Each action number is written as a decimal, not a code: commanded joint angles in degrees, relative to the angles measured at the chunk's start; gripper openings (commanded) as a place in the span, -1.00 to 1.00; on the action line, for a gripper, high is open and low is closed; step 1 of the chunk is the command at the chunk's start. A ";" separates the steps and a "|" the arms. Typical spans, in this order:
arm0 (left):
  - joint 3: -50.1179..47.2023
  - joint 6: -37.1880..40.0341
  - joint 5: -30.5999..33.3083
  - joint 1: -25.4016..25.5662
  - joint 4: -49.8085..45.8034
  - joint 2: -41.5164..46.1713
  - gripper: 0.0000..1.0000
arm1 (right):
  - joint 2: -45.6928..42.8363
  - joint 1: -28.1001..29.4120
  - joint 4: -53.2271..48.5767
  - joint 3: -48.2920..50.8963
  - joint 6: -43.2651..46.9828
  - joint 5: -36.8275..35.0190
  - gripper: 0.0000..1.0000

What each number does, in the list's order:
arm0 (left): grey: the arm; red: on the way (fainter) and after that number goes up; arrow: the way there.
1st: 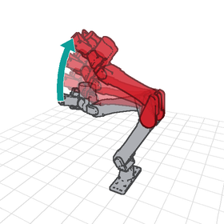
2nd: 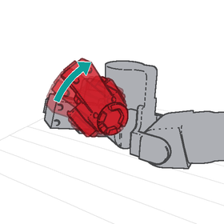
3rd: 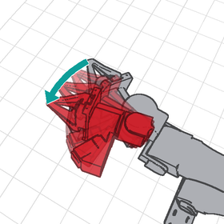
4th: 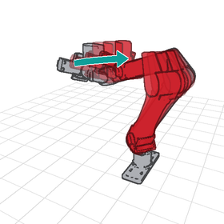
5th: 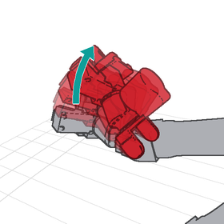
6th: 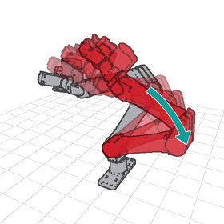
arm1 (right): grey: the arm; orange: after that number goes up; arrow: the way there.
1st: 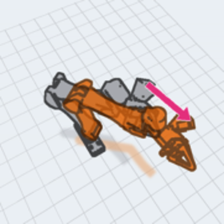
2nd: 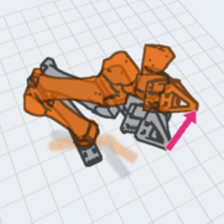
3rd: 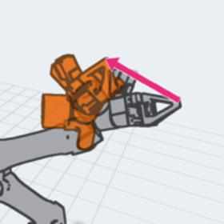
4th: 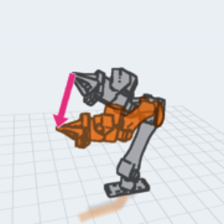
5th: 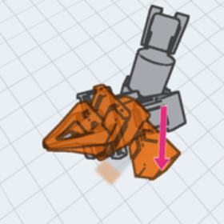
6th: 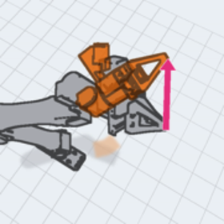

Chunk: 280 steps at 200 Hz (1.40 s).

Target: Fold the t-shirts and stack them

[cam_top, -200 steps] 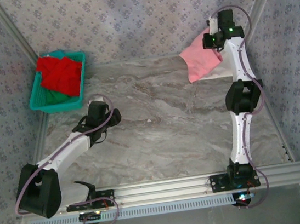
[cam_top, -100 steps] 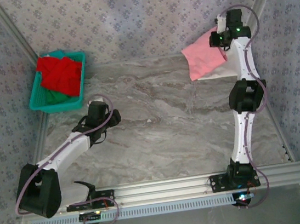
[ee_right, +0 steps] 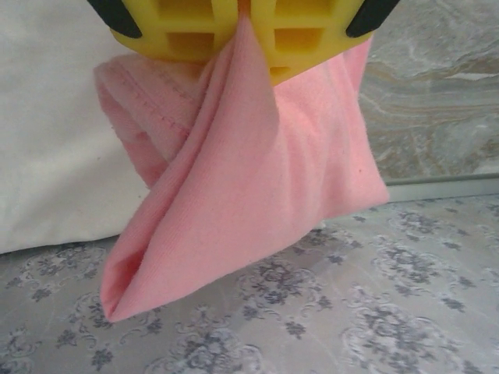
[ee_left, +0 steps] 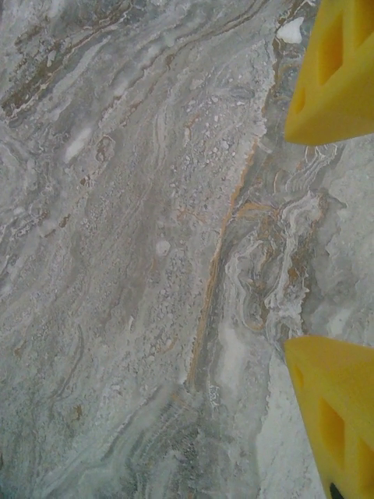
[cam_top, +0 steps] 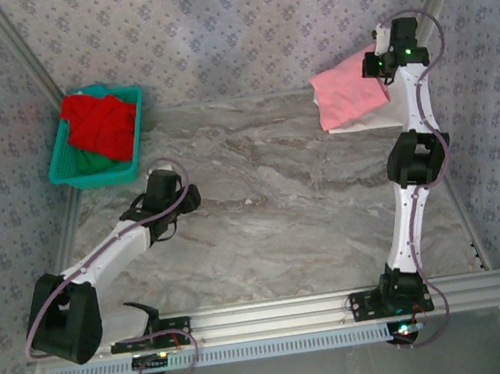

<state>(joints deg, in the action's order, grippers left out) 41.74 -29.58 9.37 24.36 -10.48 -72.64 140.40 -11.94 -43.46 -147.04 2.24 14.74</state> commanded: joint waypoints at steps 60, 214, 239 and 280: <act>2.37 1.79 2.48 -0.50 -3.14 2.41 0.31 | 6.02 -3.95 6.47 -0.35 2.83 -1.39 -1.00; -4.68 5.69 4.83 -7.87 5.65 15.23 0.98 | -25.05 -5.81 30.36 42.27 -5.71 -2.57 0.41; -8.68 11.26 7.48 -8.85 14.95 17.15 0.99 | -39.39 -3.45 38.27 62.74 -11.03 -5.96 0.52; -16.22 20.07 12.57 -12.34 32.79 14.81 0.99 | -59.80 8.58 47.21 91.63 -7.43 -18.31 0.86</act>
<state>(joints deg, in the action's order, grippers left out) 28.21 -17.06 18.70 14.37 8.25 -56.49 87.53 -9.93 -4.14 -67.26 -6.57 4.01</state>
